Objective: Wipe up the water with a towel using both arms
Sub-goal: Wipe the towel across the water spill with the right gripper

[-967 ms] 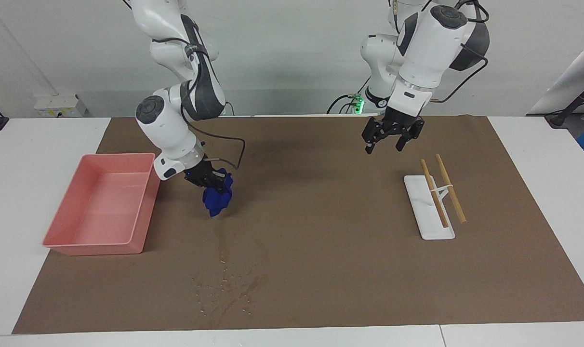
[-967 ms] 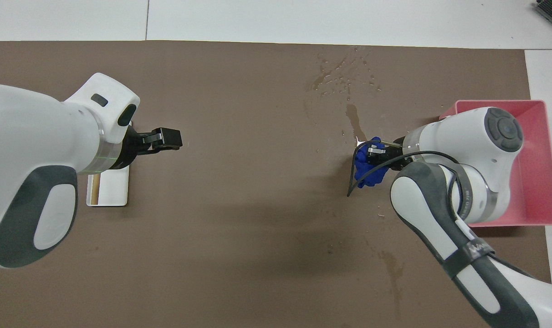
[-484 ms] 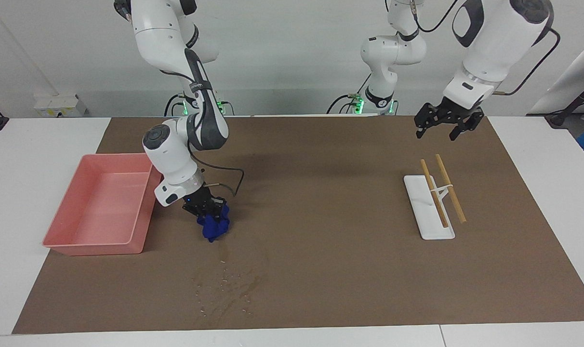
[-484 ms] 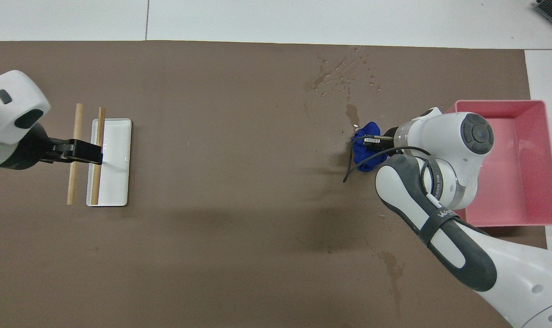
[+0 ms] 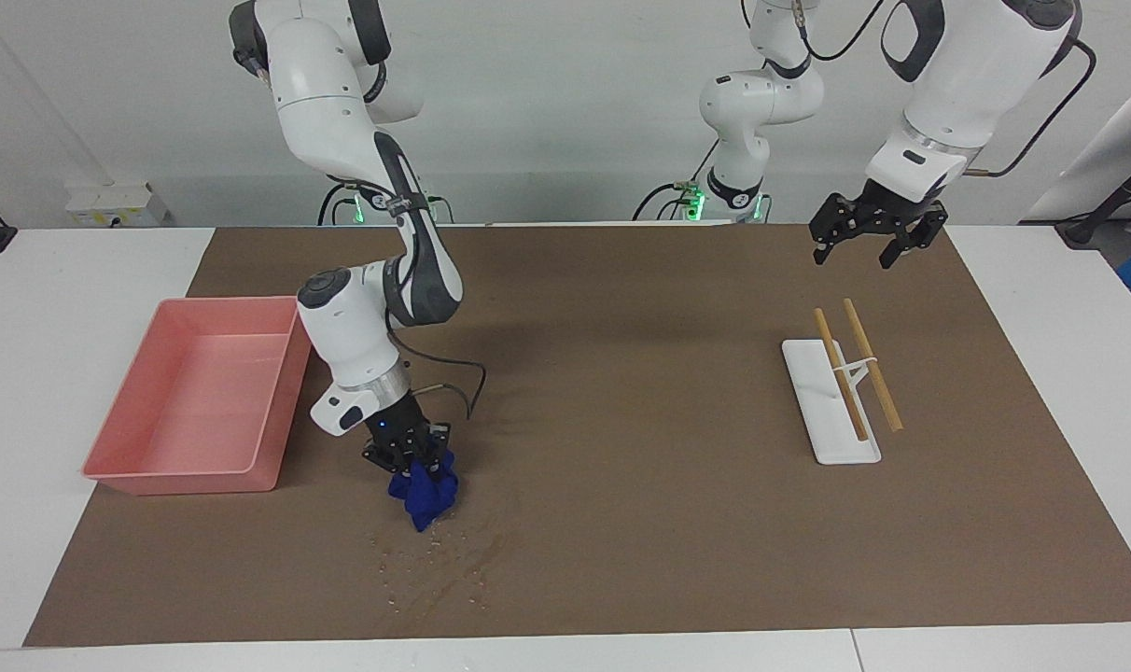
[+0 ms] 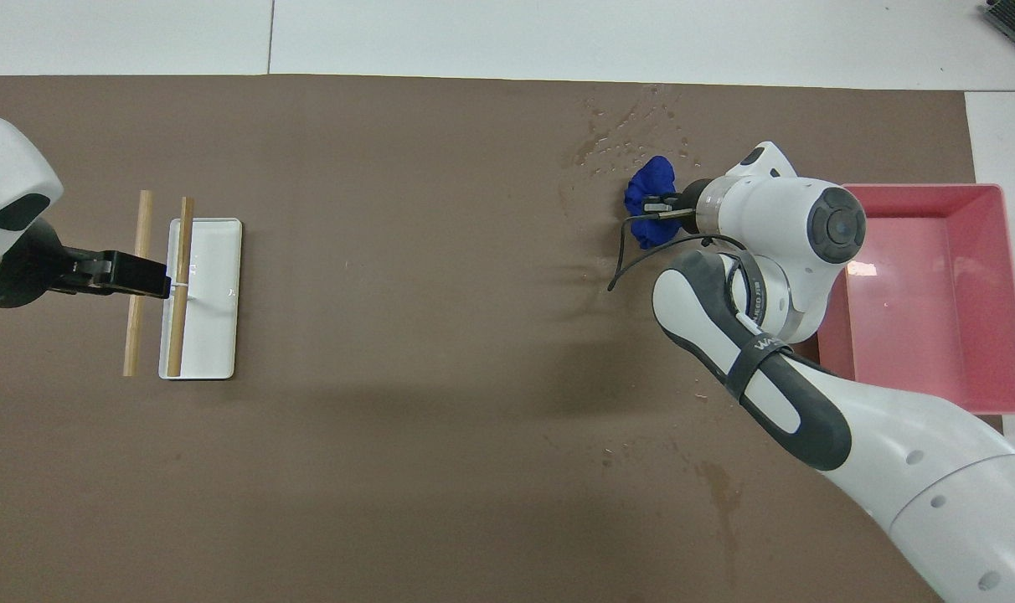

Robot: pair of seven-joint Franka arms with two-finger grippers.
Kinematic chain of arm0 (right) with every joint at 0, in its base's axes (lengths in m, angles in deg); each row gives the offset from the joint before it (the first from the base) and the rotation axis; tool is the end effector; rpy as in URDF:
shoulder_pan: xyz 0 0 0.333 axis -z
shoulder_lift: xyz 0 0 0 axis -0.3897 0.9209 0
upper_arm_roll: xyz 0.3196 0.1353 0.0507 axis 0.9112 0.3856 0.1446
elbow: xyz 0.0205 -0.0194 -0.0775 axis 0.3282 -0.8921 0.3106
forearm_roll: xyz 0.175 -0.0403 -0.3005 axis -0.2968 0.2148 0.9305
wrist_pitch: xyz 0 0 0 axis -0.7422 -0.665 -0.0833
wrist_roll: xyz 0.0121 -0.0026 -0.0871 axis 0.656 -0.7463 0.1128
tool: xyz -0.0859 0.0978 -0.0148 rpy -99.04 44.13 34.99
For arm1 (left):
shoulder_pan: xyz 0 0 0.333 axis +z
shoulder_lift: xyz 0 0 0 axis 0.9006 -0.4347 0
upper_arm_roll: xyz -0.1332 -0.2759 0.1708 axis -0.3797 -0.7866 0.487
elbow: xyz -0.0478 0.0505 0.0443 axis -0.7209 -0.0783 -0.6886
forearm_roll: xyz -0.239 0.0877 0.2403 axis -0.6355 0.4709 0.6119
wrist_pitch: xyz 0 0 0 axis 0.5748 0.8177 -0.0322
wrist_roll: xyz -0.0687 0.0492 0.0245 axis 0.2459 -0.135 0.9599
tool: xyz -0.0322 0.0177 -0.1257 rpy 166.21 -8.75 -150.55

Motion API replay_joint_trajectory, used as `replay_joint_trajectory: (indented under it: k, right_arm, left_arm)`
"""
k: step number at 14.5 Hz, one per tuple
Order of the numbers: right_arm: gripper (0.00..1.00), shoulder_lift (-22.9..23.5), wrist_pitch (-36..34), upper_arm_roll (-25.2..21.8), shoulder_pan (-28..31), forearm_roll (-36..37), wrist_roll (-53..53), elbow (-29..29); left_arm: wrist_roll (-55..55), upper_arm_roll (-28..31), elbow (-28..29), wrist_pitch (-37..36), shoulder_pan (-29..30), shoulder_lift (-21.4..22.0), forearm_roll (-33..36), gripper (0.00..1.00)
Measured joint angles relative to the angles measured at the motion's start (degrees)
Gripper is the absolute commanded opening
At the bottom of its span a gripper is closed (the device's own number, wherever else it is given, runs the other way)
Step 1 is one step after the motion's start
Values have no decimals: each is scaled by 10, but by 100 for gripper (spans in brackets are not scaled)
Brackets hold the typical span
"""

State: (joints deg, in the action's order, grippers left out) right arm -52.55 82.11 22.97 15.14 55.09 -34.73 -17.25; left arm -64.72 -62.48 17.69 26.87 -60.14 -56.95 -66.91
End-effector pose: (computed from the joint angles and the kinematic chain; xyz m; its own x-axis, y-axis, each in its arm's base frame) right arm 0.6674 0.1312 0.3423 0.9168 0.0194 0.3989 0.1071 -0.9742 -0.1986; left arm 0.4903 -0.0666 0.6174 0.9925 -0.1206 0.0215 -0.1217 -0.9909 0.0577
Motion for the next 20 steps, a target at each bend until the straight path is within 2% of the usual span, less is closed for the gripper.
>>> replay_joint_trajectory:
  k: [5,16,20]
  right_arm:
    - [0,14,0,0,0,0,18,22]
    - [0,15,-6,0,0,0,20,34]
    - [0,19,-98,0,0,2,20,108]
  left_arm:
    - [-5,90,-14,-5,-75,-17,11,100]
    - [-5,96,-20,-15,-84,-21,24,100]
    - [-4,95,-62,-81,-82,-21,30,100]
